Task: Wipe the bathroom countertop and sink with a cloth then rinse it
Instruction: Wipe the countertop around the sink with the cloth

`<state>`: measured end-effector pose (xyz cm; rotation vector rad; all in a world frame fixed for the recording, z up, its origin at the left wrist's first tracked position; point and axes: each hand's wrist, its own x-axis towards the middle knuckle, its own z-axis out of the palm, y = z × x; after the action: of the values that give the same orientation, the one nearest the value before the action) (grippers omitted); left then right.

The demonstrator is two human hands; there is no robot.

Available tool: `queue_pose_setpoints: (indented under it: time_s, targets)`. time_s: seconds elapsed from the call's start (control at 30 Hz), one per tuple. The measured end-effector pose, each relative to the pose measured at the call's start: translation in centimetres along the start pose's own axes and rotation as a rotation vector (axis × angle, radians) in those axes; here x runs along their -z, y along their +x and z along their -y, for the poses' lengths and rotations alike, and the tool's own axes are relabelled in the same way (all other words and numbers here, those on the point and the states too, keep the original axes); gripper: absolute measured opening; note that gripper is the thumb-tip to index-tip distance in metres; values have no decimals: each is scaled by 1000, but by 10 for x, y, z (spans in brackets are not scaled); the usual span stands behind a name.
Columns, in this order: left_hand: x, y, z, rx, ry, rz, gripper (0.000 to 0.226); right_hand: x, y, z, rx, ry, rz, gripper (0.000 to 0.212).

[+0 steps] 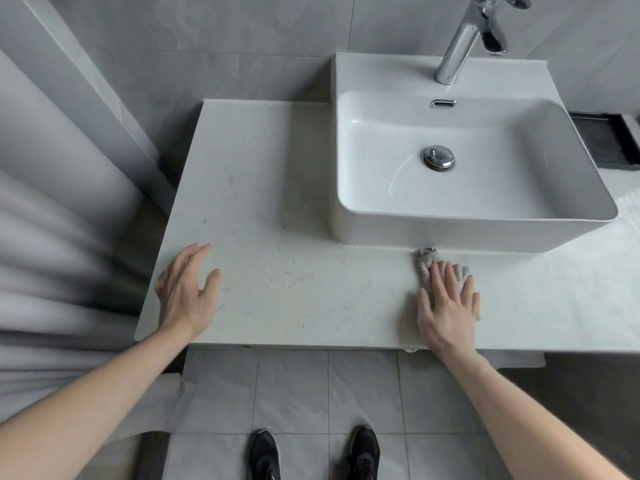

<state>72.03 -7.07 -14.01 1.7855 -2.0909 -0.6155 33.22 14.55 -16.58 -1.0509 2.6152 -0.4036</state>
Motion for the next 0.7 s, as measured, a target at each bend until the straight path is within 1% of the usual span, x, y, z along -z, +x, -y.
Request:
queue_pose_setpoints:
  time_s: [0.07,0.13,0.23,0.3,0.37,0.4,0.47,0.57,0.63,0.7]
  targets:
    - [14,16,22,71,13,-18,68,-16,-16,26,34,-16,-8,66]
    - [24,28,40,149,2,-9,69,-33,-35,59,144,-4,7,66]
    - [27,37,63,348,-102,74,65,-58,-72,110,349,45,79,60]
    - [23,40,73,464,-174,169,70,-74,-99,138,472,71,119,56]
    - [18,41,78,511,-209,209,74,-88,-118,155,579,115,144,51]
    - [17,42,77,516,-217,198,69,-93,-122,159,618,144,154,49]
    - [16,43,76,522,-226,179,60,-97,-119,158,648,198,202,53]
    - [17,44,79,517,-235,191,61,-82,-103,144,643,266,213,70]
    - [17,44,81,506,-233,181,62,-64,-92,125,581,298,155,76]
    - [15,43,82,488,-238,154,60,-41,-75,100,459,291,58,73]
